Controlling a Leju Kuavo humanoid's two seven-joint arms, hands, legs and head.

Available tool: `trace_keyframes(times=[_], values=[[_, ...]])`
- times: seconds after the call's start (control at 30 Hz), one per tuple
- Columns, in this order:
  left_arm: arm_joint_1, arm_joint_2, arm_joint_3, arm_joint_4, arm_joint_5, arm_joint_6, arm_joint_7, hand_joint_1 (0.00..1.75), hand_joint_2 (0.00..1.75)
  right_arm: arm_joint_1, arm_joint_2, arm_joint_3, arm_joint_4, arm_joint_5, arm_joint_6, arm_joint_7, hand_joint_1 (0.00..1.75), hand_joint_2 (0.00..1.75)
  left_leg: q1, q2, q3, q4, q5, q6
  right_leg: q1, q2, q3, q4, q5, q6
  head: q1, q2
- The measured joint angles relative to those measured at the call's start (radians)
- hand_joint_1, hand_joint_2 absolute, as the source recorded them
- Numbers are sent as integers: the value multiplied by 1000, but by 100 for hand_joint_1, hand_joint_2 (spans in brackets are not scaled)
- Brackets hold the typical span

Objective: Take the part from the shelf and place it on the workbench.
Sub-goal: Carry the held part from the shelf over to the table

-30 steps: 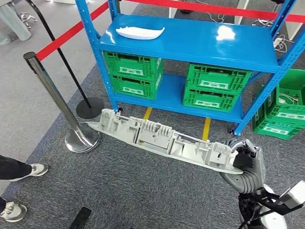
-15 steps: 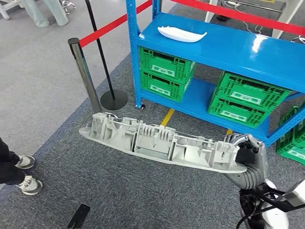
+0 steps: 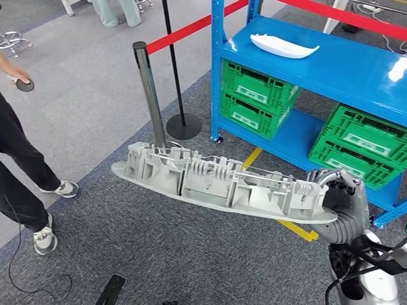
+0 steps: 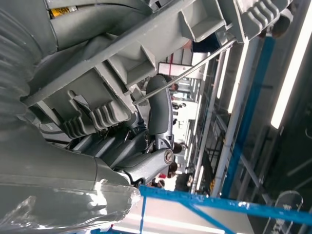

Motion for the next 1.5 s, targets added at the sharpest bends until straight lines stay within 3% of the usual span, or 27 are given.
trace_keyframes(times=[0.07, 0.13, 0.2, 0.27, 0.37, 0.43, 0.47, 0.5, 0.57, 0.6, 0.63, 0.7, 0.77, 0.8, 0.87, 0.93, 0.97, 1.03, 1.07, 1.1, 1.17, 1.23, 1.3, 1.37, 1.43, 1.47, 1.5], values=[[7, 0, 0, 0, -2, 1, 11, 0, 175, 16, -6, -16, -20, -1, -5, -2, 175, 175, -5, 45, 78, -135, 50, 6, 5, -21, 3, 2, -5, 6, -1, 0], [10, -1, 1, 0, 5, 1, 16, 0, 175, 33, -13, -37, -40, -2, -9, -7, 175, 175, -11, 76, 115, -207, 64, 18, 12, -41, 7, 2, -10, 16, -1, 0], [14, 0, 4, 0, 19, 0, 13, 0, 175, 56, -18, -60, -60, -2, -12, -11, 175, 175, -13, 58, 114, -215, 63, 32, 13, -62, 13, -3, -13, 25, -1, 0], [20, 0, 14, 0, 36, -2, 4, 0, 175, 79, -18, -83, -82, -2, -14, -14, 175, 175, -10, 35, 114, -218, 66, 45, 9, -37, 7, 18, -34, 34, 1, 0], [20, 1, 26, 0, 47, -3, 0, 0, 175, 117, -18, -122, -112, 2, -16, -22, 175, 175, -6, -3, 114, -219, 68, 58, 6, 39, -76, 194, -123, 39, 6, 0], [20, 2, 30, 0, 52, 0, 4, 0, 175, 139, -18, -143, -124, 7, -15, -26, 175, 175, -7, -30, 114, -219, 68, 60, 6, 48, -128, 290, -150, 39, 7, 0], [20, 2, 35, 0, 55, 2, 7, 0, 175, 148, -18, -150, -128, 10, -14, -27, 175, 175, -7, -43, 115, -219, 69, 59, 6, 49, -129, 282, -134, 38, 7, 0], [20, 3, 40, 0, 58, 4, 9, 0, 175, 156, -18, -157, -133, 11, -14, -28, 175, 175, -7, -56, 116, -219, 69, 59, 5, 53, -111, 236, -101, 36, 7, 0], [19, 4, 51, 0, 76, 8, 9, 0, 175, 165, -18, -168, -143, 12, -13, -30, 175, 175, -7, -82, 116, -216, 70, 54, 0, 88, -45, 95, -34, 35, 7, 0], [18, 4, 59, 0, 93, 8, 7, 0, 175, 169, -18, -174, -148, 10, -13, -31, 175, 175, -7, -93, 115, -215, 71, 50, -3, 106, -18, 43, -16, 34, 6, 0], [17, 3, 70, 0, 113, 7, 2, 0, 175, 174, -17, -181, -153, 9, -14, -33, 175, 175, -7, -103, 112, -214, 73, 45, -4, 118, -3, 15, -10, 31, 6, 0], [17, 1, 93, 0, 131, 0, -16, 0, 175, 186, -16, -196, -162, 6, -10, -34, 175, 175, -4, -122, 106, -215, 80, 33, -1, 108, 2, 9, -10, 22, 5, 0], [16, -4, 102, 0, 124, -7, -32, 0, 175, 192, -15, -208, -169, 5, -1, -34, 175, 175, -5, -98, 97, -203, 70, 23, -1, 87, 4, 6, -4, 9, 3, 0], [12, -5, 102, 0, 120, -8, -37, 0, 175, 193, -14, -212, -172, 5, 3, -34, 175, 175, -6, -72, 83, -173, 50, 18, -1, 75, 4, 3, -2, 3, 1, 0], [-1, -10, 102, 0, 115, -11, -42, 0, 175, 193, -13, -217, -175, 5, 7, -33, 175, 175, -6, -21, 29, -58, -14, 10, 1, 49, 4, 1, -1, -5, -3, 0], [-11, -14, 102, 0, 117, -17, -44, 0, 175, 193, -11, -219, -176, 7, 6, -30, 175, 175, -3, -11, -20, 48, -53, 5, 3, 23, 4, 1, -2, -7, -4, 0], [-13, -16, 103, 0, 125, -23, -45, 0, 175, 192, -9, -219, -176, 8, 5, -29, 175, 175, -2, -10, -22, 58, -47, 4, 3, 10, 4, 1, -2, -7, -4, 0], [-14, -16, 113, 0, 149, -38, -49, 0, 175, 193, -7, -220, -176, 10, 0, -29, 175, 175, -1, 3, 29, -26, 5, 5, 3, -13, 6, 1, -4, -5, -4, 0], [-15, -17, 120, 0, 158, -43, -51, 0, 175, 195, -5, -222, -177, 10, -2, -30, 175, 175, -3, 28, 67, -91, 29, 6, 5, -23, 8, 2, -7, -1, -4, 0], [-17, -18, 126, 0, 160, -45, -52, 0, 175, 199, -4, -225, -179, 9, -4, -31, 175, 175, -5, 50, 98, -147, 44, 10, 8, -33, 9, 5, -10, 4, -4, 0], [-19, -19, 131, 0, 151, -39, -49, 0, 175, 210, -3, -238, -183, 8, -4, -32, 175, 175, -12, 73, 121, -200, 48, 23, 15, -55, 12, 6, -15, 14, -3, 0], [-16, -19, 131, 0, 137, -29, -44, 0, 175, 216, 0, -251, -185, 7, -1, -32, 175, 175, -12, 49, 119, -205, 49, 38, 14, -72, 15, 5, -21, 24, -1, 0], [-10, -19, 131, 0, 123, -20, -36, 0, 175, 219, 2, -261, -187, 7, 5, -32, 175, 175, -9, 25, 120, -208, 51, 51, 8, -35, 3, 39, -48, 33, 1, 0], [-8, -19, 129, 0, 103, -6, -30, 0, 175, 224, 5, -275, -190, 11, 4, -33, 175, 175, -8, 2, 121, -208, 52, 60, 6, 24, -51, 152, -104, 37, 7, 0], [-5, -18, 125, 0, 86, 9, -30, 0, 175, 234, 12, -290, -194, 20, -3, -34, 175, 175, -9, -26, 121, -208, 53, 64, 7, 44, -115, 271, -143, 36, 10, 0], [-2, -18, 123, 0, 82, 13, -32, 0, 175, 239, 15, -295, -197, 24, -6, -34, 175, 175, -10, -40, 121, -208, 53, 64, 7, 47, -129, 287, -137, 34, 11, 0], [0, -18, 123, 0, 81, 15, -34, 0, 175, 243, 18, -300, -202, 27, -8, -34, 175, 175, -10, -55, 122, -208, 53, 64, 7, 50, -123, 264, -112, 31, 11, 0]])
